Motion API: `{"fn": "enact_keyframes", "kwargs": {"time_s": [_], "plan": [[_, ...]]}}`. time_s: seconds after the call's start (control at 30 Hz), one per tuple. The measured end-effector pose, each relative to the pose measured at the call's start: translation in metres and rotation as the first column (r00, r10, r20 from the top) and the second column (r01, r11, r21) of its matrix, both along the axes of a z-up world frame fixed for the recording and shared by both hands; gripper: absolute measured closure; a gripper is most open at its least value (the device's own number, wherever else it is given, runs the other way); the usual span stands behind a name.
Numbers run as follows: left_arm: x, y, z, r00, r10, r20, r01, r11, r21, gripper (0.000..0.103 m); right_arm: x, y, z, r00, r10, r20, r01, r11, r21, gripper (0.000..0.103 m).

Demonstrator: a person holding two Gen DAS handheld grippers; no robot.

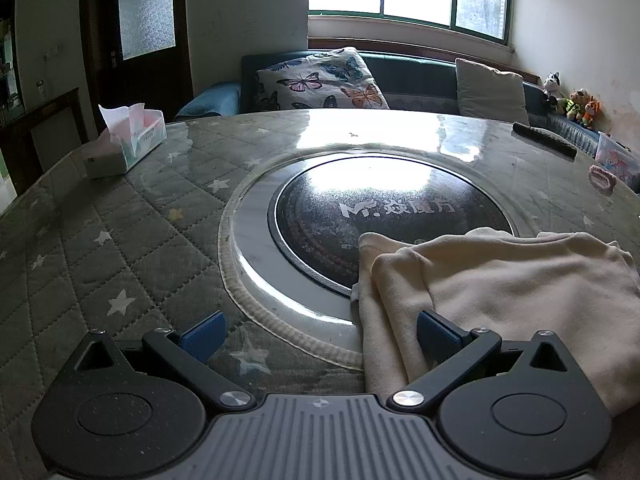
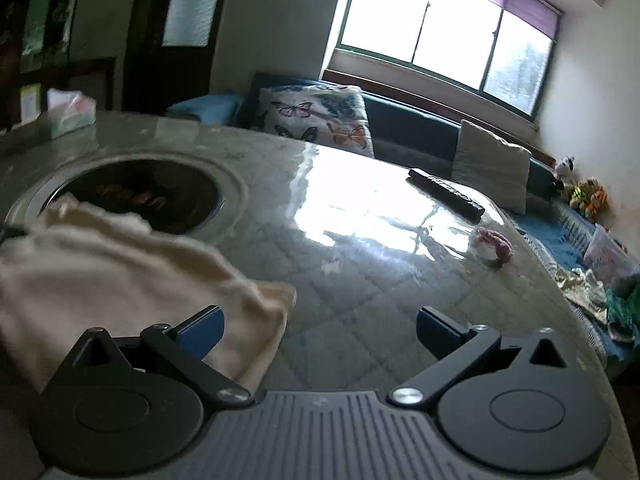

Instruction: Fold clothes

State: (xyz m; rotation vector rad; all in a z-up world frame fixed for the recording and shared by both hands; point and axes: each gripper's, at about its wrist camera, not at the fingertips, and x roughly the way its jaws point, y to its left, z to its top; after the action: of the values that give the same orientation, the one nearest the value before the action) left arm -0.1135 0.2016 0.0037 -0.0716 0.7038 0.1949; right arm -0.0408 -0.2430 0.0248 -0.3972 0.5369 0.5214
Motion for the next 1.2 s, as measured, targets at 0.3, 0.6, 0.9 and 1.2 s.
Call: {"fn": "enact_keyframes", "kwargs": {"time_s": [0.3, 0.6, 0.9, 1.2], "plan": [[-0.001, 0.000, 0.000, 1.000, 0.003, -0.001, -0.003, 1.000, 0.003, 0.000, -0.037, -0.013, -0.017, 1.000, 0.005, 0.021, -0.003, 0.997, -0.083, 0.000], [-0.007, 0.006, 0.002, 1.000, 0.024, -0.003, -0.024, 1.000, 0.004, 0.000, -0.045, 0.005, 0.013, 0.990, 0.119, 0.071, -0.117, 0.993, -0.026, 0.000], [-0.016, 0.032, 0.008, 0.996, 0.089, -0.006, -0.089, 0.996, -0.028, 0.000, -0.081, 0.080, 0.016, 0.885, 0.464, 0.018, -0.463, 0.885, -0.057, 0.000], [-0.022, 0.052, 0.015, 0.995, 0.098, -0.007, -0.098, 0.983, -0.155, 0.000, -0.121, 0.146, 0.004, 0.748, 0.663, -0.021, -0.660, 0.742, -0.114, 0.011]]}}
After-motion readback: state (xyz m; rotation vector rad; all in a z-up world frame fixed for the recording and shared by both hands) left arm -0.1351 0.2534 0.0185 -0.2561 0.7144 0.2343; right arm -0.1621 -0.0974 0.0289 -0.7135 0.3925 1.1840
